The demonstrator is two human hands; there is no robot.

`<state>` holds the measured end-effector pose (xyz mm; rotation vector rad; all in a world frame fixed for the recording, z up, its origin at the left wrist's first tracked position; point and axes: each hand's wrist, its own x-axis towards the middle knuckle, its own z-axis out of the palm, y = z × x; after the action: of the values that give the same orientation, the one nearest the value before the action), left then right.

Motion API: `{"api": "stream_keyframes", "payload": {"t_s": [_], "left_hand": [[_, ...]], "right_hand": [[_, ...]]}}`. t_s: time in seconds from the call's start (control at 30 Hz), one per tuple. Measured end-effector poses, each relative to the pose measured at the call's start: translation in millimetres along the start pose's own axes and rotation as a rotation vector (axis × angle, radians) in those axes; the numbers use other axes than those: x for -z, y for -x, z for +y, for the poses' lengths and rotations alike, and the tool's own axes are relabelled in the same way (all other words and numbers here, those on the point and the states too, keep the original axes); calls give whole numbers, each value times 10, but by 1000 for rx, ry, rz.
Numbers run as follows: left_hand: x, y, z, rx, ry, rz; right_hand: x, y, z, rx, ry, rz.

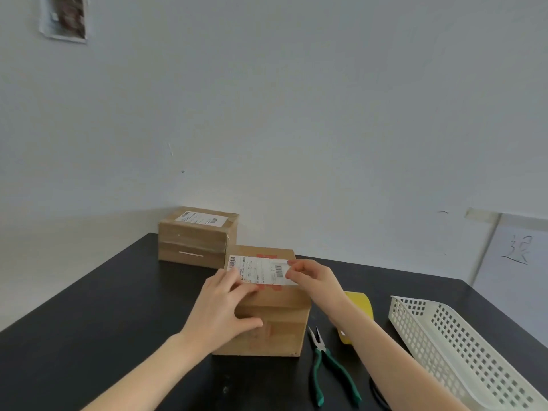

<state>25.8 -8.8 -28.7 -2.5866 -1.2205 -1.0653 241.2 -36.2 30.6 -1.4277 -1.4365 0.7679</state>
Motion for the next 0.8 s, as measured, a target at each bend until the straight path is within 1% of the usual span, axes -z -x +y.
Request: {"api": "stream_keyframes", "payload": {"t_s": [0.2, 0.33, 0.57, 0.8], "left_hand": [[-23, 51, 28, -43, 15, -79], [11, 57, -48, -37, 29, -121], [48, 93, 16, -35, 92, -78], [11, 91, 113, 22, 143, -12]], "right_hand": [[-12, 95, 21, 28, 88, -46], [-5, 157, 58, 74, 156, -66], [-67, 239, 125, 159, 337, -99], [-132, 283, 180, 211, 397, -30]]}}
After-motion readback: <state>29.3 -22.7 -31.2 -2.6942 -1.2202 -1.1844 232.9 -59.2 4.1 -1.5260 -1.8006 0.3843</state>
